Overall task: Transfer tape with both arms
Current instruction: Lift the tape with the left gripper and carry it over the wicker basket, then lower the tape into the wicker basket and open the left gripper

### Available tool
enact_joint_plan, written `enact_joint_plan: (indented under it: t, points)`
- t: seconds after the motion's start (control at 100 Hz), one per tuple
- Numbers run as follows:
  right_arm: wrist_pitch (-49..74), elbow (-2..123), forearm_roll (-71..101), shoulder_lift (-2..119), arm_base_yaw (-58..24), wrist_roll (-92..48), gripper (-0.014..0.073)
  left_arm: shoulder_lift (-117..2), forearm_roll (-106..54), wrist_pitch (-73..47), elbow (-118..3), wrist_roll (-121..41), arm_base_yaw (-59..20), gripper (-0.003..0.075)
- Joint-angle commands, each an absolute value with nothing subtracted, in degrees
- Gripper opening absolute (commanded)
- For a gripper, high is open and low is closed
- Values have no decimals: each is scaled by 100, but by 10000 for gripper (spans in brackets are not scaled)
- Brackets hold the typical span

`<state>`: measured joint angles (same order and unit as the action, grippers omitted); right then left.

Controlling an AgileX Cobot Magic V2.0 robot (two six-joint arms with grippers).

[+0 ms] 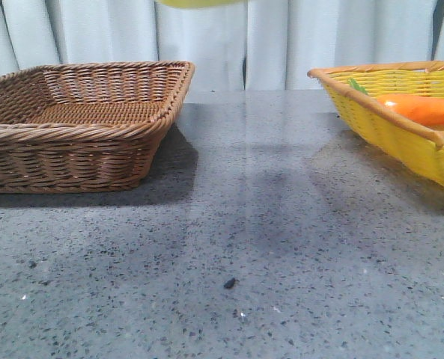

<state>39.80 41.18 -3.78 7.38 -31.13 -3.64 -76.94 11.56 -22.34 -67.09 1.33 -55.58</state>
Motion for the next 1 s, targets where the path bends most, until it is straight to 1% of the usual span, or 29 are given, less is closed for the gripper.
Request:
enact_joint_plan:
  t: [0.0, 0.1, 0.23, 0.36, 0.43, 0.52, 0.67, 0.72, 0.77, 0.88, 0.94, 0.99]
  points:
    - [3565, 4238, -419, 834, -3111, -387, -65, -7366, 1323, -2542, -6911, 155, -5239, -21]
    - [3565, 4238, -419, 834, -3111, -387, -65, -7313, 1323, -2843, -6759, 155, -4878, -20]
    - [3565, 4238, -419, 834, -3111, -387, -65, -7300, 1243, -2558, -6384, 167, -4371, -20]
    - [3565, 4238, -419, 834, -3111, -387, -65, -7375, 864, -1984, -6010, 165, -3926, -20]
    - [3565, 4238, -419, 834, -3111, -387, -65, -7466, 727, -1747, -5875, 165, -3760, -20]
    - [3554, 4238, -407, 834, -3111, -387, -65, -7641, 607, -1738, -5856, 189, -3610, -20]
    - [3554, 4238, -368, 834, -3111, -387, -65, -7952, 564, -1747, -5856, 189, -3587, -16]
    - [3566, 4238, -368, 834, -3111, -387, -65, -8043, 539, -1747, -5856, 189, -3587, 6]
    - [3575, 4238, -368, 834, -3111, -387, -65, -8115, 515, -1735, -5856, 189, -3587, 52]
    - [3575, 4238, -368, 834, -3111, -387, -65, -8202, 490, -1736, -5856, 189, -3587, 200]
    - [3575, 4238, -333, 834, -3111, -387, -65, -8211, 490, -1750, -5856, 189, -3587, 239]
    - [3589, 4238, -333, 834, -3111, -387, -65, -8211, 490, -1750, -5856, 189, -3587, 250]
